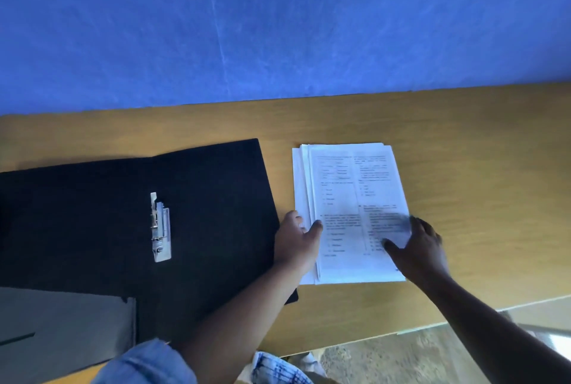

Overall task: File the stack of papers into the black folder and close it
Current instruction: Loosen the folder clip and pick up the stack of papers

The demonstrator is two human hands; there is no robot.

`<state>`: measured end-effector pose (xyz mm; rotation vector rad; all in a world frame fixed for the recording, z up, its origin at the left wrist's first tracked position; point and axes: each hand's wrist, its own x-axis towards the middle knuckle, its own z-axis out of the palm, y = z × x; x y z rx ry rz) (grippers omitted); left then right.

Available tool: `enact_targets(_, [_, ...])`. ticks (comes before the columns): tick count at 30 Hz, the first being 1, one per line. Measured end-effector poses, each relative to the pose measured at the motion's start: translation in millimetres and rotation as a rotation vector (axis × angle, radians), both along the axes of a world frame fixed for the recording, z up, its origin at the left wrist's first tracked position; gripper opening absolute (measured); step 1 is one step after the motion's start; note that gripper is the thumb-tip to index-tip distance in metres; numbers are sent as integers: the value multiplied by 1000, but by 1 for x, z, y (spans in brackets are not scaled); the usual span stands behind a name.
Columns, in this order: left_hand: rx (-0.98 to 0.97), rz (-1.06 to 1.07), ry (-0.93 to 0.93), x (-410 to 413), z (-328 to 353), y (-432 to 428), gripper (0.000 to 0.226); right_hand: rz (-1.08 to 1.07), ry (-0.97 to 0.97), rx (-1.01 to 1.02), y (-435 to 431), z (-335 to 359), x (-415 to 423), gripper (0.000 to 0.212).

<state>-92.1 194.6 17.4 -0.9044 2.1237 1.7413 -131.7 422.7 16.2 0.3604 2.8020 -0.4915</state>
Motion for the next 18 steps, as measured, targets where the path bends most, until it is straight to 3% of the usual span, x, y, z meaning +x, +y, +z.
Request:
enact_targets(6, [-16, 27, -106, -24, 2, 9, 65, 36, -25, 22, -7, 1, 0, 82])
enact_targets(9, [-290, -2, -151, -28, 4, 8, 67, 8, -33, -13, -11, 1, -1, 81])
enact_targets(11, [-335, 1, -163, -28, 6, 9, 66, -12, -37, -36, -12, 1, -2, 80])
enact_targets(18, [201, 97, -152, -44, 8, -2, 33, -25, -55, -37, -13, 1, -5, 79])
